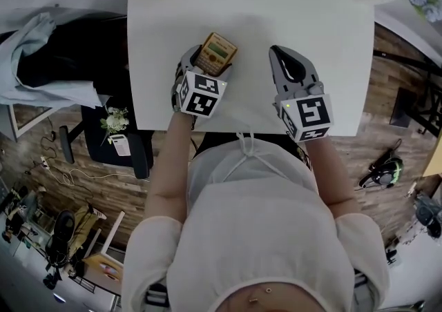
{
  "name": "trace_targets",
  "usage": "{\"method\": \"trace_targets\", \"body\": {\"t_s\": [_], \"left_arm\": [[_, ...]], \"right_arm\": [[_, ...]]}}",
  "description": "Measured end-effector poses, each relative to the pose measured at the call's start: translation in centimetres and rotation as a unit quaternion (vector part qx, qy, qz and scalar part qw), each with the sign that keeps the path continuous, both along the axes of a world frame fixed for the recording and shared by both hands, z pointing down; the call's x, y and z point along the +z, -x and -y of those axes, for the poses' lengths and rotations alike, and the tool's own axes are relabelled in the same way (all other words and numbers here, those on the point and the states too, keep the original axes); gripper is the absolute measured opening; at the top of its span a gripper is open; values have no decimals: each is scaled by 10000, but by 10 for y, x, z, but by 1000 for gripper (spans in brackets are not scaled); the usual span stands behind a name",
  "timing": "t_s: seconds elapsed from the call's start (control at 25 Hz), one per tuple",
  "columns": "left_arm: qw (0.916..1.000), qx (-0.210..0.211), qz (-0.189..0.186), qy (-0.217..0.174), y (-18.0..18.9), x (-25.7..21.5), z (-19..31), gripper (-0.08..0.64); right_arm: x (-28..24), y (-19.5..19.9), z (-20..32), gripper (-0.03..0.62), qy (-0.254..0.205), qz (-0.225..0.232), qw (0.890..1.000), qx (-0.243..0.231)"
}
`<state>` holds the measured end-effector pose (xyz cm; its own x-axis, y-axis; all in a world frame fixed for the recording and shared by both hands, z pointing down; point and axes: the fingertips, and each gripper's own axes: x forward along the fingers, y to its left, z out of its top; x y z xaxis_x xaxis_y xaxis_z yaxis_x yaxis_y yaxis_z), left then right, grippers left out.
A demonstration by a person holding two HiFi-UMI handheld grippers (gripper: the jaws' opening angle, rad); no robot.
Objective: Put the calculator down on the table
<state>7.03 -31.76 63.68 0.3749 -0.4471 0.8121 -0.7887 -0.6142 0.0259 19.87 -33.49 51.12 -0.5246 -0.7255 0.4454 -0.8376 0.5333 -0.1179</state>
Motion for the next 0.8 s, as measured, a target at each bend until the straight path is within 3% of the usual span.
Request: {"method": "trace_targets", "body": {"t_s": [0.32,0.8], "left_arm": [[9999,-62,-93,67,-1,3,1,405],[9994,-208,-109,-235,0,-17,-3,403]], "right_arm": [[20,-13,6,5,285,41,9996,-38],[1,-12,5,6,116,32,9999,-120]]}}
